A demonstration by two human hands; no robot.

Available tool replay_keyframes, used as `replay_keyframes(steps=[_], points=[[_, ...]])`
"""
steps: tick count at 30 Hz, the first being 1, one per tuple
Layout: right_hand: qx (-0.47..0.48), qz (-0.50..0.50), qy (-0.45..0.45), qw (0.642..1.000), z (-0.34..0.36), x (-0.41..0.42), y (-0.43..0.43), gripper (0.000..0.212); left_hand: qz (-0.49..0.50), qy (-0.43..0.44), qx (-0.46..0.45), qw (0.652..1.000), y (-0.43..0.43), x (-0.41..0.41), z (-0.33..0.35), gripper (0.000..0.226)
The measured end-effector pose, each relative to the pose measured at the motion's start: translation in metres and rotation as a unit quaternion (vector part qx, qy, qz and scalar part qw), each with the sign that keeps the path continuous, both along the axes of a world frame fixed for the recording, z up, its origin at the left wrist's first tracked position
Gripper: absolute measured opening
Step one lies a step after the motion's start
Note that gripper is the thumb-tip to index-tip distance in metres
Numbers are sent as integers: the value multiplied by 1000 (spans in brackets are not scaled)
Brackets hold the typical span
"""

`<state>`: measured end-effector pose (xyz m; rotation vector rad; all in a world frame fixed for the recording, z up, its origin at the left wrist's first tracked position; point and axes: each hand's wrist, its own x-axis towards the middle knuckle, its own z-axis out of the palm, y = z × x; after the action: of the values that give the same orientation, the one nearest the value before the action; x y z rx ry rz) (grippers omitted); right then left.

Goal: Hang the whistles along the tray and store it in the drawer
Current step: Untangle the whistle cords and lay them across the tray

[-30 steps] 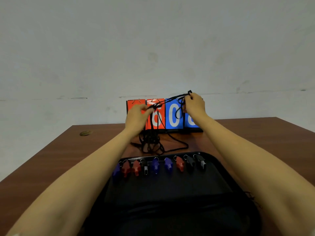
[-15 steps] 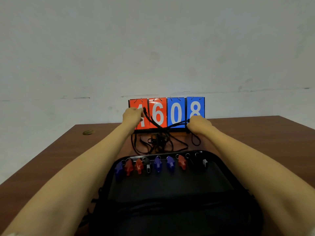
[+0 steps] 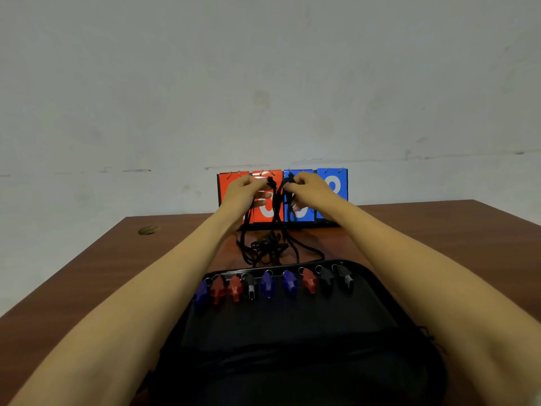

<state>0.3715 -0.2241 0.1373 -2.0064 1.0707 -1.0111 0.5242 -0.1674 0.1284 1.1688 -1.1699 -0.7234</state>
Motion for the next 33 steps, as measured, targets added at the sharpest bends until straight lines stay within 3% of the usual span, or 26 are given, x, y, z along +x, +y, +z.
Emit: replay_keyframes(steps=[5,13,18,20,26,28,30,31,33], points=[[57,110,-73,990,2,3,9,5,-2,-43,-31,999,4,-4,2,10],[56,86,-49,994,-5,7,6,18,-29,-91,-14,995,8,0,-2,21],[38,34,46,998,-9,3,1,4,91,-55,-25,994,7,6,-6,22],[22,-15,64,998,-12,-4,-6,19,161,-77,-12,984,2,18,-10,26],[51,-41,-11,998,-17,-22,-18,6,203,-182,70,960,-2,42,-34,28],[45,-31,-46,997,-13,-23,-15,7,196,-282,161,925,-3,41,-35,21],[48,-1,-83,995,-7,-21,-10,6,202,-417,222,858,-1,35,-35,51],[52,21,-99,993,-4,-20,-7,12,181,-439,191,859,0,30,-34,62],[61,68,-119,989,3,-17,-1,20,57,-376,109,919,7,10,-26,68]])
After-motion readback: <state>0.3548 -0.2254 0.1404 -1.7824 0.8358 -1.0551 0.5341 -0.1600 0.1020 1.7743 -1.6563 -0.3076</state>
